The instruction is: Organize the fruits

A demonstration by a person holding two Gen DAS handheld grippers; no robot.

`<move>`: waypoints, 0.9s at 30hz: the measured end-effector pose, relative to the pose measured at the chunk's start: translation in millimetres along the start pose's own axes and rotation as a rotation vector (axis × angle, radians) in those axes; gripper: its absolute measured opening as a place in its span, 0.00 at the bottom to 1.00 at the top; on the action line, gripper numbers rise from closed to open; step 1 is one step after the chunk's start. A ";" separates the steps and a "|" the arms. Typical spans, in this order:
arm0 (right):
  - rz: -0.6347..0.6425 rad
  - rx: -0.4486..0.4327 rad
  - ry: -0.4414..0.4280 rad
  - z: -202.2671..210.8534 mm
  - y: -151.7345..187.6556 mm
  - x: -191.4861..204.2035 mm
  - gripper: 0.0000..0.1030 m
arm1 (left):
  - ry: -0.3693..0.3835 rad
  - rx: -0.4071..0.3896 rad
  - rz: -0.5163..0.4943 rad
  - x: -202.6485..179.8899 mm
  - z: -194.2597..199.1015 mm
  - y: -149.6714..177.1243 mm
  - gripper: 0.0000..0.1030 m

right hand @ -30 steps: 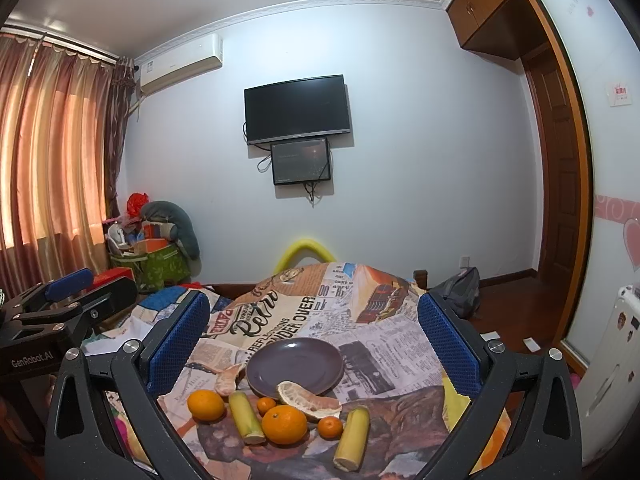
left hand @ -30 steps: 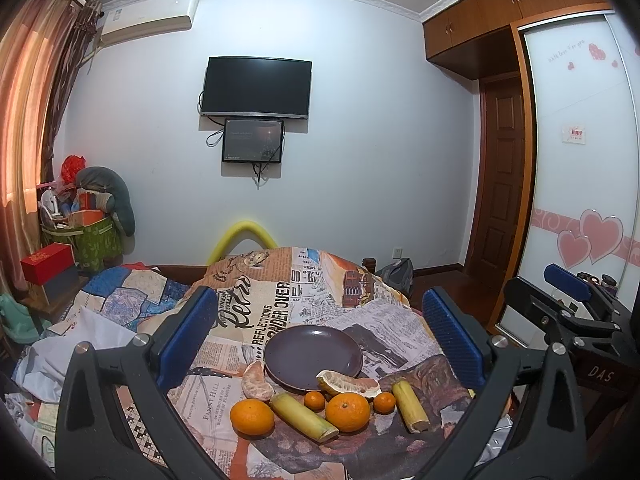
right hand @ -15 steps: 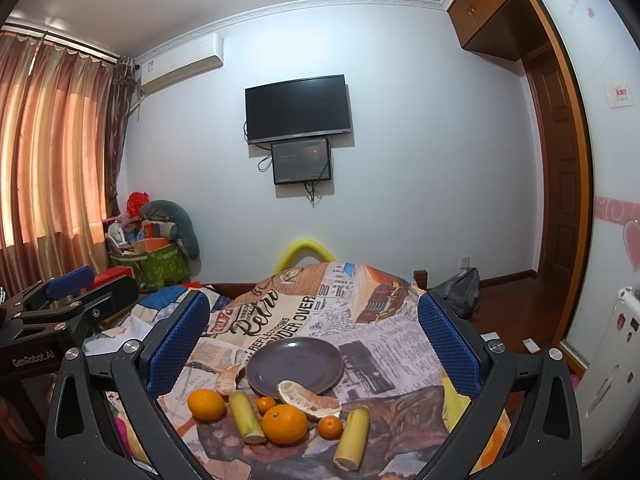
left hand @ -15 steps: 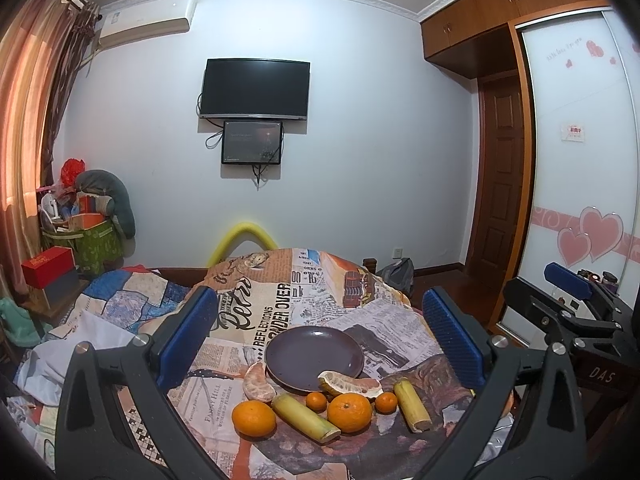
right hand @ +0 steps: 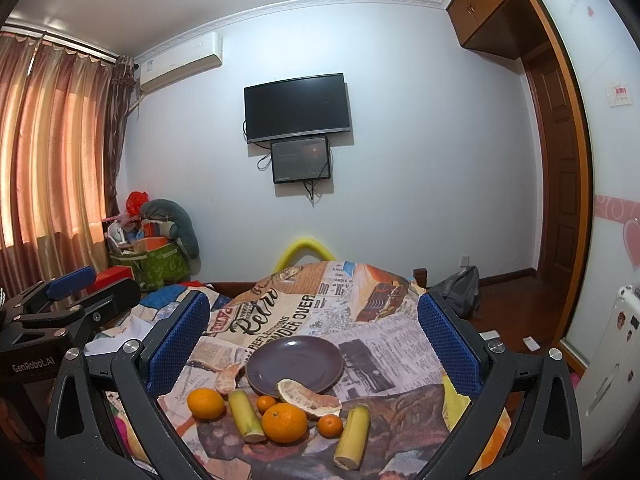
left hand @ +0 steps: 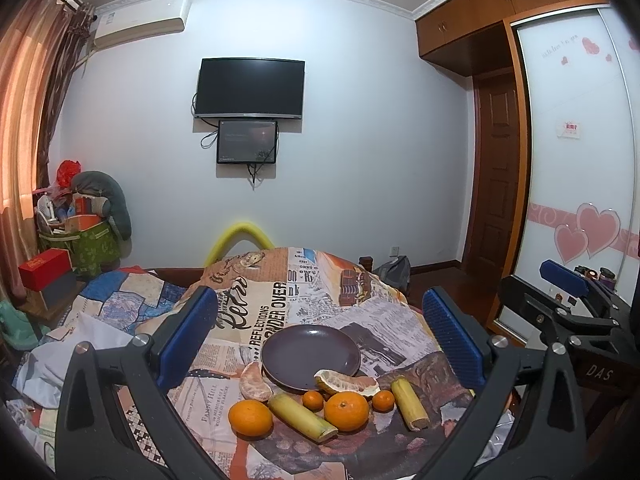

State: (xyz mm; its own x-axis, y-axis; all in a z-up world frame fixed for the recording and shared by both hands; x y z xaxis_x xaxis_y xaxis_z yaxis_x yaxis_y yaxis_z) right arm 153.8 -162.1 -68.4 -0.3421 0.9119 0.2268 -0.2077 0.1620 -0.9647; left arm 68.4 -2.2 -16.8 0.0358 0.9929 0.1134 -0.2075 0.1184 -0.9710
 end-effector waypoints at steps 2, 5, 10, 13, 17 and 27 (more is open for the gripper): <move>0.000 0.001 -0.001 -0.5 1.0 0.5 1.00 | -0.003 0.000 -0.002 0.0 -0.5 0.1 1.00; 0.001 0.001 -0.001 -0.6 0.7 0.4 1.00 | -0.001 0.001 -0.001 -0.1 -1.0 1.0 1.00; 0.000 0.002 -0.002 -1.6 1.9 0.0 1.00 | 0.000 0.000 -0.005 0.0 -0.9 1.1 1.00; -0.001 0.001 -0.003 -1.5 2.0 -0.3 1.00 | -0.004 -0.003 -0.008 0.6 -0.9 1.1 1.00; -0.001 0.003 -0.001 -2.3 3.5 -0.3 1.00 | -0.004 -0.001 -0.006 0.7 -0.9 1.8 1.00; -0.006 0.019 0.005 -7.6 8.0 -4.1 1.00 | -0.001 0.013 -0.009 1.4 -7.8 6.7 1.00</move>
Point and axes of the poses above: each gripper's, at about its wrist camera, not at the fingertips, and z roughly against the way its jaws point, x to its left, y to its underside, the point moved 7 cm from there along -z, roughly the way its jaws point, and after that the axes turned 9 degrees about -z, right-handed, at the moved point
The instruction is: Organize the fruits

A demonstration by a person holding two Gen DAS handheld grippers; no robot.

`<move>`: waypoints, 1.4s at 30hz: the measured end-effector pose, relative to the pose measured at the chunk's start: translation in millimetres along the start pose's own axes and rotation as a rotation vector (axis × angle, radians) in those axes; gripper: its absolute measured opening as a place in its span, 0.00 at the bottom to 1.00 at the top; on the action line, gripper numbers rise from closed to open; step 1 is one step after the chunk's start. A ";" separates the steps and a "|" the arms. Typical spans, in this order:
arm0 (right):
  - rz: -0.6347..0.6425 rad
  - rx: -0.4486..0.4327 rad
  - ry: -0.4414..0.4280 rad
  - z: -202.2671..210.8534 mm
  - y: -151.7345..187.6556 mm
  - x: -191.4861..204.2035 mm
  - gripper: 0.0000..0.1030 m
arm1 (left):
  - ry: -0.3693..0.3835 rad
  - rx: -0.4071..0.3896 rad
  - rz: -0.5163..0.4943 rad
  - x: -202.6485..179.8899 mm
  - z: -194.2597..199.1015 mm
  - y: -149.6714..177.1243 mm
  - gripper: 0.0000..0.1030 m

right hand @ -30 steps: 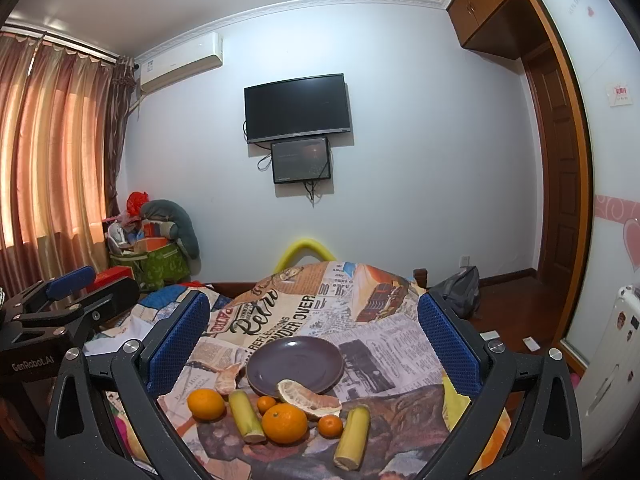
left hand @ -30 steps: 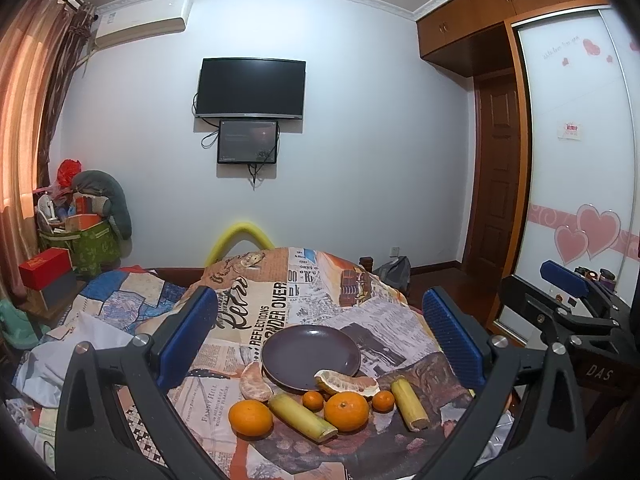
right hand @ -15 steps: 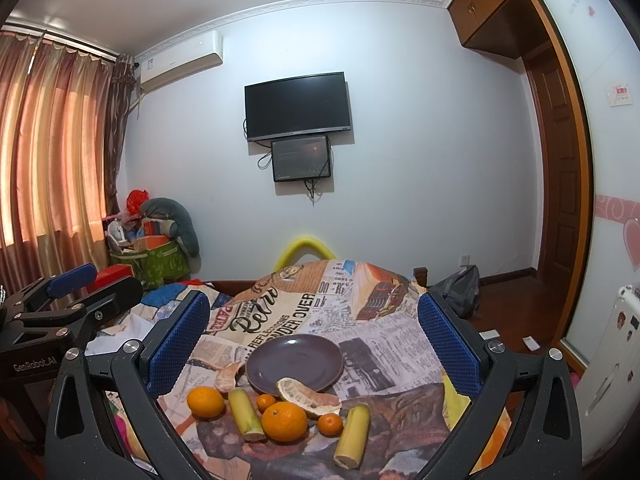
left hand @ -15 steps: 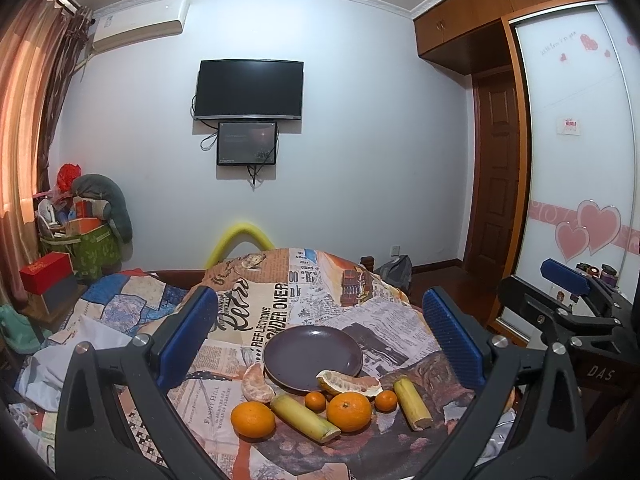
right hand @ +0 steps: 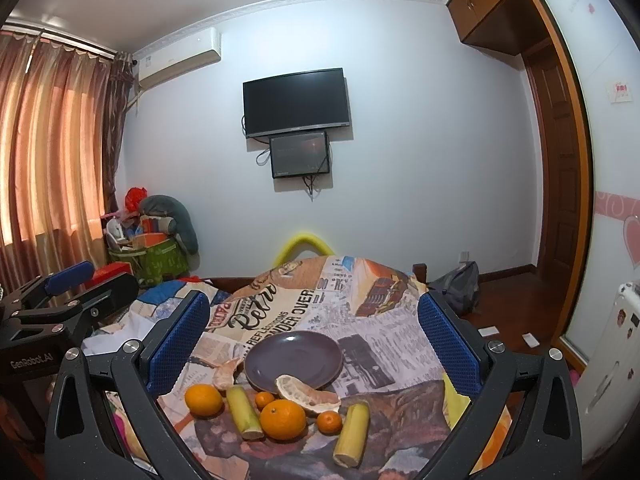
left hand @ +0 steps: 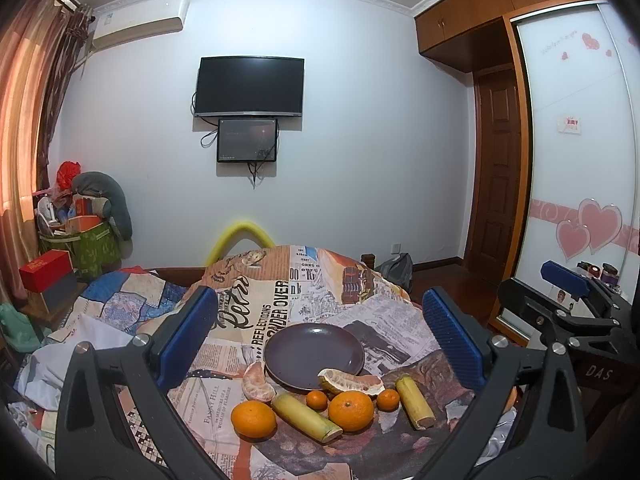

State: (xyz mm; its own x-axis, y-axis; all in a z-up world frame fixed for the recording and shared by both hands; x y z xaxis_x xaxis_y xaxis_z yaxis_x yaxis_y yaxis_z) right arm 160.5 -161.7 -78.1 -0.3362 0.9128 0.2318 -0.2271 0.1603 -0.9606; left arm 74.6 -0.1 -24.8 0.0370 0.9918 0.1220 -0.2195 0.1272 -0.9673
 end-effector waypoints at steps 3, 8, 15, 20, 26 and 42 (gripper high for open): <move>0.000 0.017 0.013 -5.9 4.4 -4.1 1.00 | 0.017 0.036 -0.009 1.1 -9.0 7.2 1.00; -0.009 0.088 0.046 -23.9 22.2 -18.8 1.00 | 0.013 0.102 0.010 10.6 -28.8 26.7 1.00; -0.006 0.238 0.116 -51.5 59.5 -51.6 1.00 | 0.007 0.246 0.044 33.9 -67.0 70.1 1.00; 0.014 0.332 0.181 -66.2 82.8 -73.3 1.00 | -0.016 0.360 0.053 49.5 -93.1 107.2 0.95; 0.026 0.469 0.223 -84.8 118.6 -92.1 1.00 | 0.012 0.495 0.096 57.5 -121.1 148.8 0.84; -0.078 0.687 0.153 -122.0 179.5 -103.8 0.71 | 0.020 0.677 0.123 65.0 -160.9 221.4 0.74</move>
Point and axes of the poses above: each gripper's, at about its wrist camera, not at the fingertips, and z roughly against the way its jaws point, x to its left, y to its underside, the point moved 7 cm from there along -z, roughly the way its jaws point, and after that the axes turned 9 degrees about -z, right-handed, at the moved point
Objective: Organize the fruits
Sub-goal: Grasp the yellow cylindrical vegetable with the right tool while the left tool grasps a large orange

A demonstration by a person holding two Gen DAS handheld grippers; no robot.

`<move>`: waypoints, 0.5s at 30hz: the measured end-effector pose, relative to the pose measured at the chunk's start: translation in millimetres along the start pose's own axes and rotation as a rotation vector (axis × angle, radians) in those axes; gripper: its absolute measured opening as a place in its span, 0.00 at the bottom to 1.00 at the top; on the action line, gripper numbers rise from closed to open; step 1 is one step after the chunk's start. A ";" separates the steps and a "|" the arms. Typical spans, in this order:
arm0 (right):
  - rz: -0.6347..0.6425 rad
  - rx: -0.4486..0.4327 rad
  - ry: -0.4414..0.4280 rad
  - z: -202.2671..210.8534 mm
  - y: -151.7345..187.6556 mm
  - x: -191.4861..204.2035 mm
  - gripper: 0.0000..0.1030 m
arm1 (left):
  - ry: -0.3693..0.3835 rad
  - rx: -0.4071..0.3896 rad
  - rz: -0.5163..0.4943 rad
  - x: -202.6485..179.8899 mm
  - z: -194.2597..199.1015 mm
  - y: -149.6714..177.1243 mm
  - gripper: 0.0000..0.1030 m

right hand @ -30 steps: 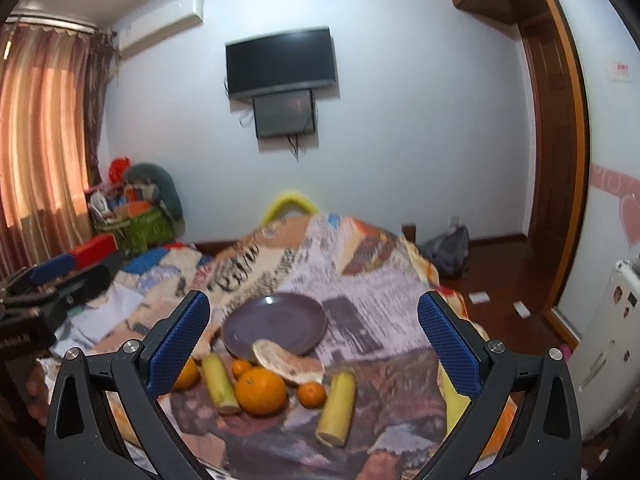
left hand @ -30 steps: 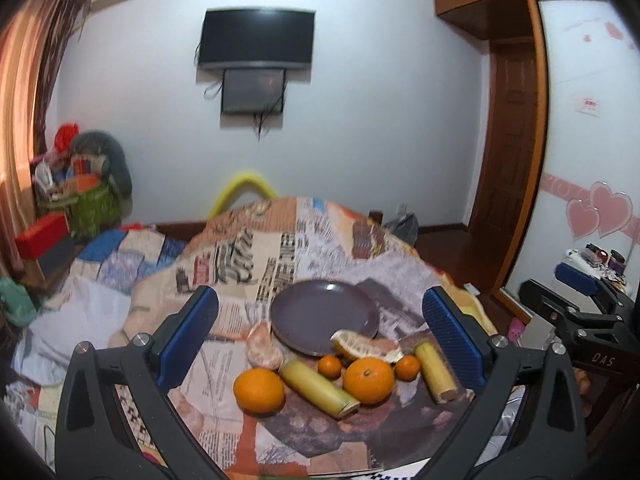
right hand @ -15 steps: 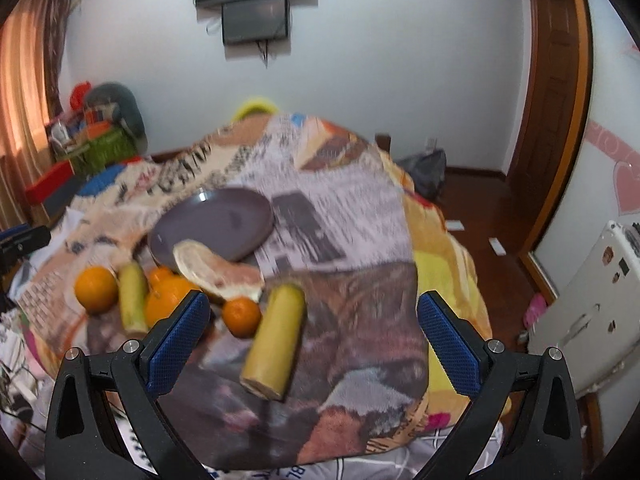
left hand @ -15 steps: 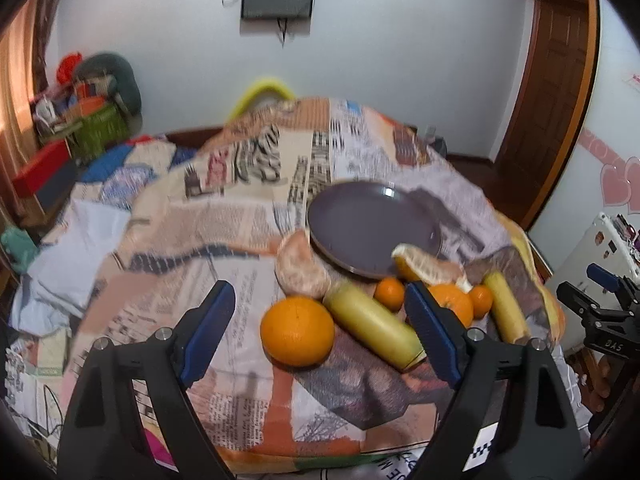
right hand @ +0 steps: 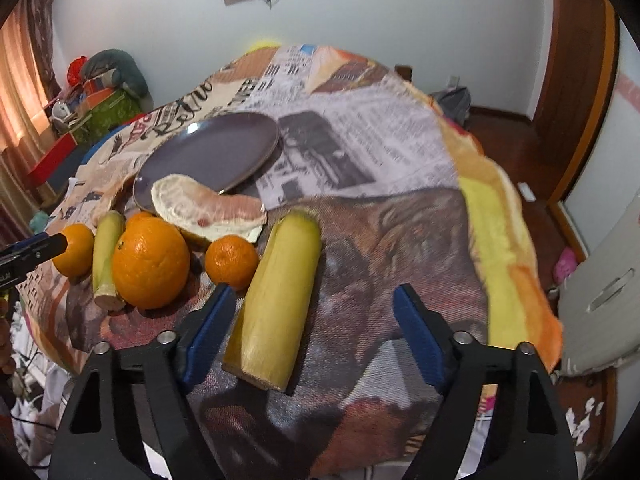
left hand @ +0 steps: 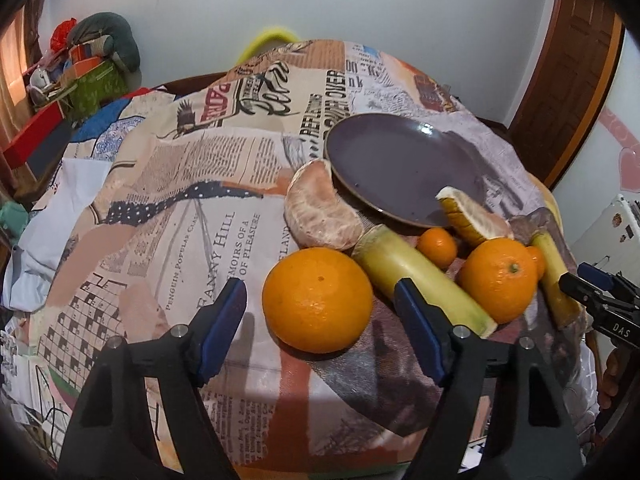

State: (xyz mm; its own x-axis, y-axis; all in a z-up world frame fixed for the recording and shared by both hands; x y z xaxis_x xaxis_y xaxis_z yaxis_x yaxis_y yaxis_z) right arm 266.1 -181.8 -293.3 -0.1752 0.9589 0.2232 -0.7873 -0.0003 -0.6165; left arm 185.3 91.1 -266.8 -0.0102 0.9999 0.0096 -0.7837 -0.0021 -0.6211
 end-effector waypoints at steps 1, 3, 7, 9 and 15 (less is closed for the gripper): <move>-0.002 0.006 -0.007 -1.9 0.0 0.5 0.70 | 0.000 0.005 0.003 1.0 -2.6 0.8 0.74; 0.000 0.020 -0.013 -6.8 0.5 2.5 0.66 | -0.001 0.015 0.010 2.7 -7.6 2.2 0.74; 0.003 0.048 -0.030 -17.2 1.1 7.4 0.57 | 0.026 0.030 0.033 5.2 -16.7 3.5 0.71; 0.001 0.050 -0.032 -19.8 0.0 7.9 0.56 | 0.029 0.030 0.036 4.8 -19.1 3.1 0.71; -0.010 0.069 -0.064 -16.9 1.6 5.2 0.43 | 0.056 0.045 0.041 1.0 -27.9 4.5 0.63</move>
Point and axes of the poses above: each gripper's, at about its wrist camera, not at the fingertips, and z roughly against the way its jaws point, x to its left, y to its underside, the point moved 7 cm from there along -z, roughly the way its jaws point, and after that the axes turned 9 degrees about -z, right-handed, at the moved point
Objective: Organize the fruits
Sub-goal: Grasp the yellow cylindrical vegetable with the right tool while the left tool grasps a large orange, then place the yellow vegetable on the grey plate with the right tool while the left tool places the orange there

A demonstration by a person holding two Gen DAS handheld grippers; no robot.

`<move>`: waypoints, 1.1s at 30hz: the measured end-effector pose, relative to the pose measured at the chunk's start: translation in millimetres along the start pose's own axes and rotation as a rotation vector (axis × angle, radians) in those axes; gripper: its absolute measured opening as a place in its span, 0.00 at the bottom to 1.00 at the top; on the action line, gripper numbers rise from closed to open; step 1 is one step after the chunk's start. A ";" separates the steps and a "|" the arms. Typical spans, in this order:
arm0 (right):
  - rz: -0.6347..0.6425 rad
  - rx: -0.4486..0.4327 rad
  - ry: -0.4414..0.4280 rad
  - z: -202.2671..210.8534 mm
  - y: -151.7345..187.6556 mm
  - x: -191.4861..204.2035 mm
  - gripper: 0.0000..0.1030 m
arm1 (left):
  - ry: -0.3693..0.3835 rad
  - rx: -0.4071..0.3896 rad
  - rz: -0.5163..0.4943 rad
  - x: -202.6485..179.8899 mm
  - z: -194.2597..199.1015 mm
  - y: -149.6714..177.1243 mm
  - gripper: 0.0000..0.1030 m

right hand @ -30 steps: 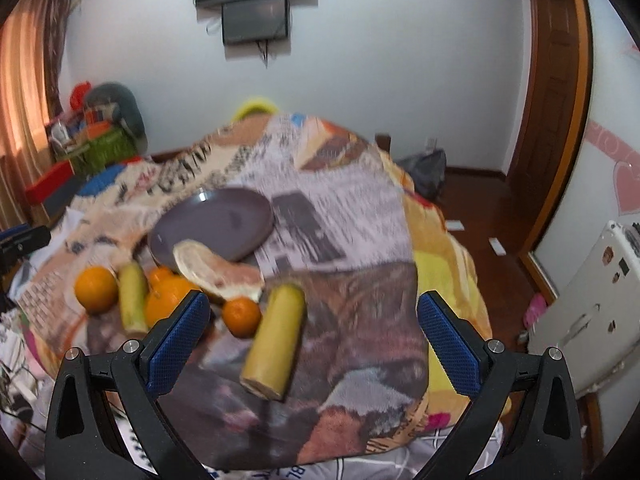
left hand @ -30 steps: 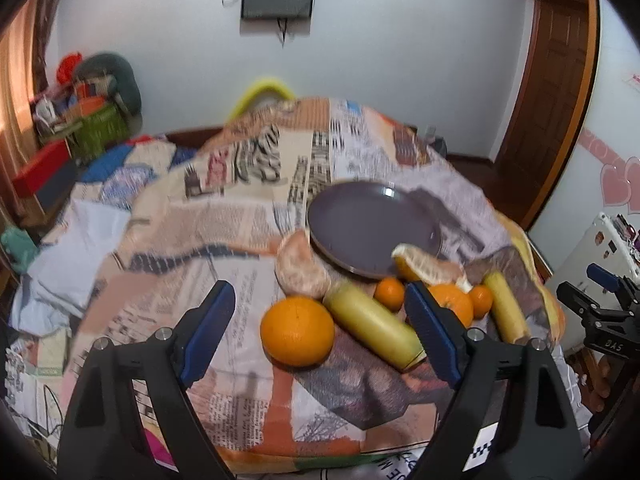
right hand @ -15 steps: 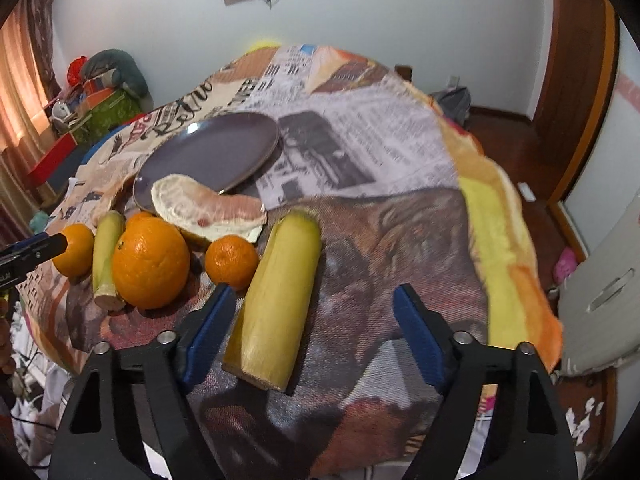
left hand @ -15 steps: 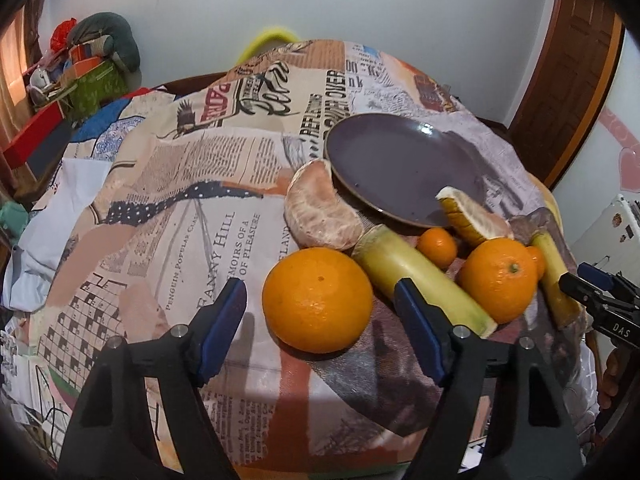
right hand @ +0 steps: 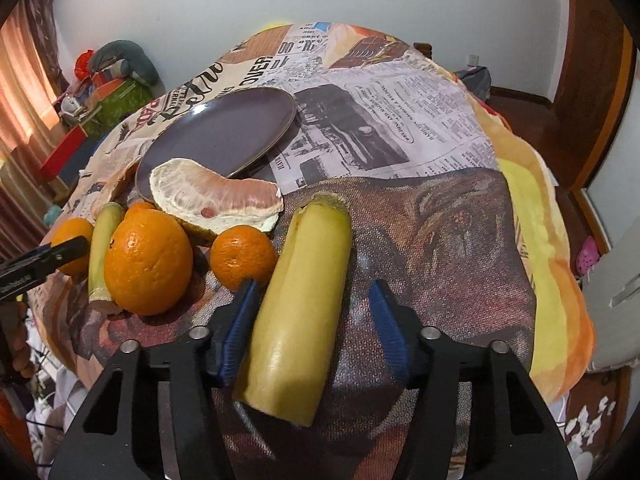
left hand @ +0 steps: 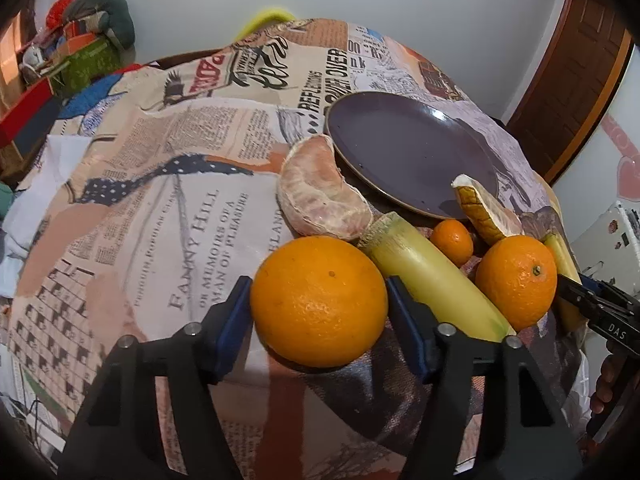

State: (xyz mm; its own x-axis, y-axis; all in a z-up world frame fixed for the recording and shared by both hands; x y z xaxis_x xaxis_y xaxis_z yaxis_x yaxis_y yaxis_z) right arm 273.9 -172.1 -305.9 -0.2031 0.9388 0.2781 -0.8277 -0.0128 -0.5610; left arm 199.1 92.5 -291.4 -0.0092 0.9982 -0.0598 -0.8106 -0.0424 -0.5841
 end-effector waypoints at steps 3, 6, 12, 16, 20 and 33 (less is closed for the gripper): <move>0.004 0.002 0.006 1.5 -0.6 -2.1 0.36 | -0.003 -0.006 -0.003 -0.5 0.6 0.6 0.63; 0.004 0.005 0.017 -2.1 -1.2 -4.1 0.35 | -0.005 -0.010 -0.007 -0.6 0.8 0.6 0.63; -0.001 -0.018 0.030 -6.4 -1.4 -3.0 0.33 | -0.008 -0.004 -0.016 -1.7 1.2 -0.4 0.62; 0.004 -0.031 0.034 -3.6 -2.4 -2.7 0.33 | -0.025 0.000 -0.031 -3.0 5.0 -2.4 0.62; 0.002 -0.055 0.031 3.3 -6.7 -2.9 0.33 | -0.025 -0.019 -0.030 -3.4 14.4 -7.6 0.62; 0.043 -0.198 -0.007 35.3 -48.2 20.2 0.32 | -0.022 -0.160 -0.060 -14.1 52.3 -54.8 0.62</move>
State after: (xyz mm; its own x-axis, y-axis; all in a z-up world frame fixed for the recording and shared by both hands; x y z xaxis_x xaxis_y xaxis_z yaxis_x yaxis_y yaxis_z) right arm 291.2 -164.7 -245.6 -0.2400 0.9365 0.2557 -0.6997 0.0157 -0.7143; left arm 213.0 82.9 -216.3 0.0222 0.9997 -0.0044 -0.7065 0.0126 -0.7076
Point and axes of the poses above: each gripper's, at about its wrist camera, not at the fingertips, and z roughly against the way its jaws point, x to its left, y to its underside, the point moved 7 cm from there along -z, roughly the way its jaws point, and after that the axes turned 9 degrees about -z, right-handed, at the moved point
